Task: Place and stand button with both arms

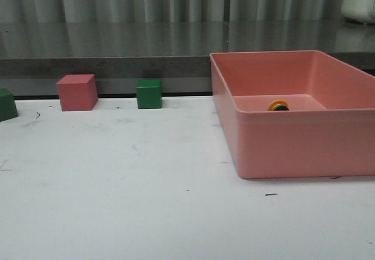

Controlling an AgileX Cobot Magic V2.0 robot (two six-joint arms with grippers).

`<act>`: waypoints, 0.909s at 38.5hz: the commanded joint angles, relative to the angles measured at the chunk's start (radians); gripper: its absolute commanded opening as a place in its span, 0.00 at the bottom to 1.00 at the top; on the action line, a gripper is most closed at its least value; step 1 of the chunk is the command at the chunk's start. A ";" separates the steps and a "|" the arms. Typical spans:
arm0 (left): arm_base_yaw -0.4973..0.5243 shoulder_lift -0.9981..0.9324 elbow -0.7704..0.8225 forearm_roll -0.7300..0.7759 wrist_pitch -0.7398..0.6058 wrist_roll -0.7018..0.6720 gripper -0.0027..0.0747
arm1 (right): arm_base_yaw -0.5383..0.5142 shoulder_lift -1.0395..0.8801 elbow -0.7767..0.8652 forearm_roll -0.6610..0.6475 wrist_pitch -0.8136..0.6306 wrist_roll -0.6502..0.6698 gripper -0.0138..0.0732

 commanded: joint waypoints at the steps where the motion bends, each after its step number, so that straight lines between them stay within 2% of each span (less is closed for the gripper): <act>1: 0.001 0.014 -0.034 -0.001 -0.095 -0.010 0.91 | -0.005 0.019 -0.039 -0.008 -0.093 -0.006 0.92; 10: 0.001 0.014 -0.034 -0.001 -0.116 -0.010 0.86 | -0.005 0.184 -0.044 -0.008 -0.267 -0.006 0.92; 18: 0.001 0.014 -0.034 -0.001 -0.116 -0.010 0.83 | -0.005 0.470 -0.173 -0.008 -0.297 -0.006 0.92; 24: 0.001 0.014 -0.034 -0.001 -0.116 -0.010 0.83 | 0.014 0.674 -0.328 -0.007 -0.245 -0.006 0.92; 35: 0.001 0.014 -0.034 -0.001 -0.114 -0.010 0.83 | 0.180 1.004 -0.670 0.004 0.055 -0.006 0.92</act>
